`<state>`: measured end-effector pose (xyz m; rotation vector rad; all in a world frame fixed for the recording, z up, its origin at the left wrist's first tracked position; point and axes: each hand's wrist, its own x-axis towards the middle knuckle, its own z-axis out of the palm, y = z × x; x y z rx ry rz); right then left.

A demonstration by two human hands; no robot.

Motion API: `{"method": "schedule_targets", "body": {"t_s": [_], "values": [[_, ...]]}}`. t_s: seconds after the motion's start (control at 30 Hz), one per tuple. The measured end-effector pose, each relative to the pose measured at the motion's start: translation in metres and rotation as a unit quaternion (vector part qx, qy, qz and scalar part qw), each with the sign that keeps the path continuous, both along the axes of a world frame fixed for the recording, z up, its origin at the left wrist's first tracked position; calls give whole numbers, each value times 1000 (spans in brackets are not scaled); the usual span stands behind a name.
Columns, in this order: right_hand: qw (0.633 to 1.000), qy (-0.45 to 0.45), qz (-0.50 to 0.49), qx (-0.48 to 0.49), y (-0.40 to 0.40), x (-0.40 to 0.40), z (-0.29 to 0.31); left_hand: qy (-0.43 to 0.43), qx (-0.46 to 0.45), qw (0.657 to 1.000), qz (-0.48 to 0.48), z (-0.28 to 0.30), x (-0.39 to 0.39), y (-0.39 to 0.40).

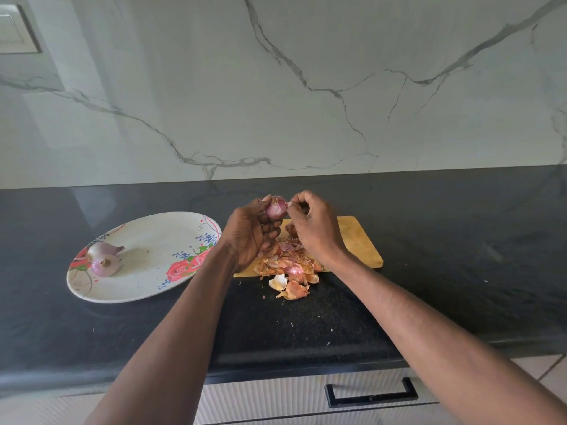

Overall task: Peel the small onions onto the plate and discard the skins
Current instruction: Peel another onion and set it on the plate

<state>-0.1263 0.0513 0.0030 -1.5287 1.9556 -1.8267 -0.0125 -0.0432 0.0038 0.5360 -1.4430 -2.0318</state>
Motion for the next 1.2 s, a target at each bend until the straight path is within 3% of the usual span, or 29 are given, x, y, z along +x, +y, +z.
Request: {"method": "schedule_targets", "body": {"t_s": [0.6, 0.8, 1.07, 1.2], "values": [[998, -52, -32, 7, 3, -8, 3, 33, 57, 998, 16, -1, 0, -7], [1000, 9, -24, -6, 7, -6, 3, 21, 35, 999, 29, 0, -1, -7], [974, -217, 25, 54, 6, -4, 12, -8, -55, 998, 34, -4, -4, -3], [962, -269, 16, 51, 9, -2, 14, -12, -56, 998, 39, -7, -6, -4]]}}
